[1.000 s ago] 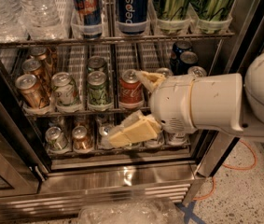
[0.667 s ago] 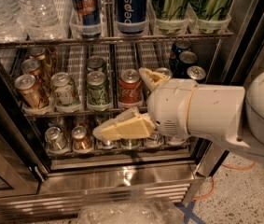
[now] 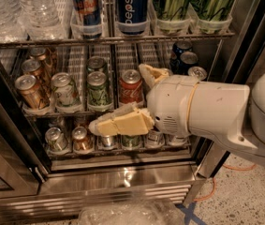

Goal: Pick redbull can from top shelf of fridge

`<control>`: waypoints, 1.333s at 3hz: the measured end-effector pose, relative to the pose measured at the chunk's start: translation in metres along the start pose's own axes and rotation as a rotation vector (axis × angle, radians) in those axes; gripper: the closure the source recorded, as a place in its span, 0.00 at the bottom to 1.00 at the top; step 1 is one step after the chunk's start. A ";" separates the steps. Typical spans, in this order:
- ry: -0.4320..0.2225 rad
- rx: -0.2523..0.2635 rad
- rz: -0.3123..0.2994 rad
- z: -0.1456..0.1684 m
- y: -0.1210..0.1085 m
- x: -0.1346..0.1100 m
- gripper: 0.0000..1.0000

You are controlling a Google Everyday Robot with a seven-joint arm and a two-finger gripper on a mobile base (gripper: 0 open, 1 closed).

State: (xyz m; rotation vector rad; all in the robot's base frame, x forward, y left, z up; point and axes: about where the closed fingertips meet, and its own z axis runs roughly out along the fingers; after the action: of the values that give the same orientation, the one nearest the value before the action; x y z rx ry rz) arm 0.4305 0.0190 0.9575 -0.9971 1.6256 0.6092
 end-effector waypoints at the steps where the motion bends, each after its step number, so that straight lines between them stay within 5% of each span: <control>1: -0.055 0.024 0.013 0.003 0.003 -0.005 0.00; 3: -0.248 0.275 0.179 -0.013 -0.049 0.016 0.00; 4: -0.355 0.317 0.164 -0.013 -0.060 -0.016 0.00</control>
Offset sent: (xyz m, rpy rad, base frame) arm 0.0085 0.0378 0.0166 0.3880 -0.2361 -0.1868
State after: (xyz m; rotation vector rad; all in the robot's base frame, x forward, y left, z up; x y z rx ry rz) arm 0.4755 -0.0177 0.9831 -0.4952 1.4356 0.5785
